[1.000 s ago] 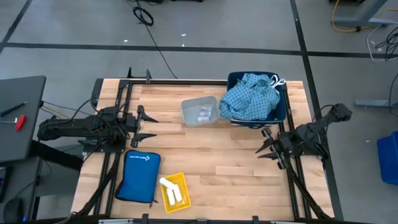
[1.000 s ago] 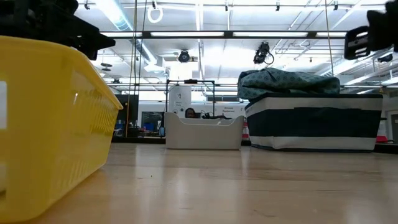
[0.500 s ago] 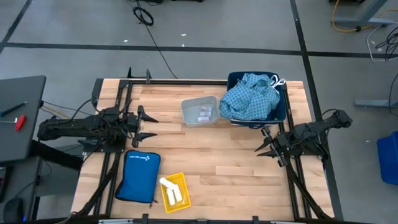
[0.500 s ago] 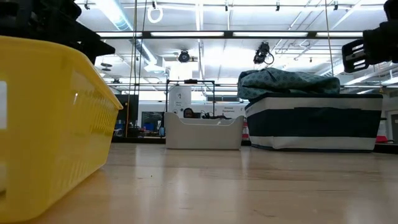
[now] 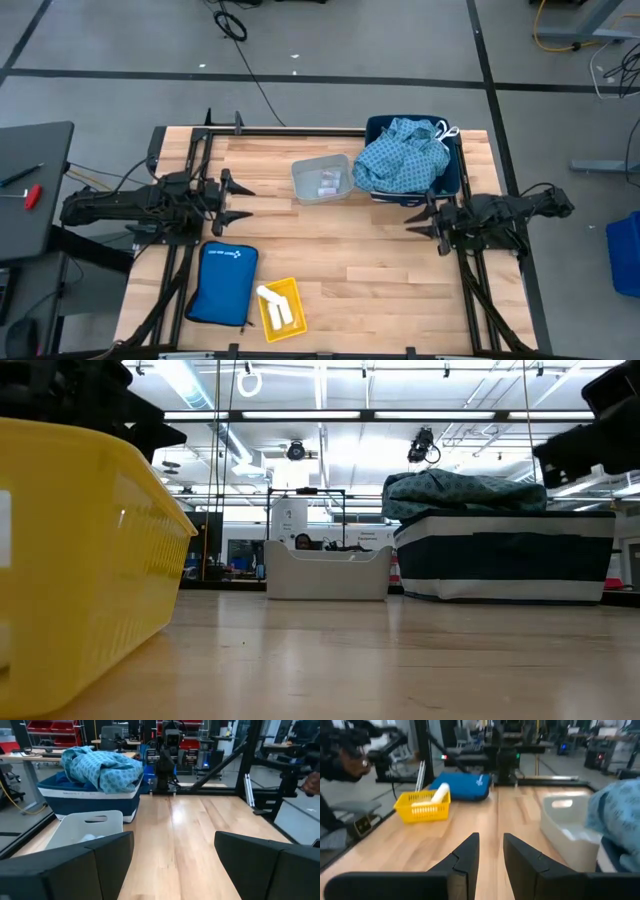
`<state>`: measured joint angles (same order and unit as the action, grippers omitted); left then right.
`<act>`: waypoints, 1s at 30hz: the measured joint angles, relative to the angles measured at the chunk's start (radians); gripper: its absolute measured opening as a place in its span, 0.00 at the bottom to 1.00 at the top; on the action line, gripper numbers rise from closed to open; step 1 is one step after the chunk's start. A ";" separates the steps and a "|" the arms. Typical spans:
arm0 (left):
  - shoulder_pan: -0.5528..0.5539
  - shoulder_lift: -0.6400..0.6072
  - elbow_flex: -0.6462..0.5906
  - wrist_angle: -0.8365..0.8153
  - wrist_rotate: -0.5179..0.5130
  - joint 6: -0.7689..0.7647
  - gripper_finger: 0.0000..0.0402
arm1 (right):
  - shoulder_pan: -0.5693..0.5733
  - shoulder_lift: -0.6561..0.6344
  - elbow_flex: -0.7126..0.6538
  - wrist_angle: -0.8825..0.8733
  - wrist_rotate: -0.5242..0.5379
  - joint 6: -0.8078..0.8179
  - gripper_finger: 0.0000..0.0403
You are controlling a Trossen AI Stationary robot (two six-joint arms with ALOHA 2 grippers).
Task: Pick & place medical supplies in basket/bin
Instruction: Return to Home Position
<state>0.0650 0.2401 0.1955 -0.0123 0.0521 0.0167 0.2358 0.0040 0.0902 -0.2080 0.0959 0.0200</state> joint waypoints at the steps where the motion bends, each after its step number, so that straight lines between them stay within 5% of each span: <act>1: 0.000 0.000 0.000 0.003 0.000 -0.005 0.70 | 0.000 0.000 -0.002 0.020 0.000 -0.001 0.23; 5: -0.006 0.000 -0.001 0.076 0.015 -0.070 0.70 | 0.000 0.002 -0.074 0.209 -0.002 -0.008 0.23; 10: -0.069 -0.001 -0.001 0.152 0.088 -0.026 0.70 | 0.000 0.023 -0.081 0.226 -0.014 0.006 0.23; 17: -0.154 -0.023 -0.185 0.351 -0.085 -0.057 0.70 | 0.000 0.021 -0.081 0.226 -0.015 0.021 0.23; 30: -0.155 -0.057 -0.187 0.128 -0.087 -0.093 0.70 | 0.000 0.022 -0.081 0.225 -0.017 0.001 0.23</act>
<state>-0.0898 0.1832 0.0082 0.1161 -0.0349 -0.0766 0.2359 0.0261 0.0090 0.0170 0.0785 0.0213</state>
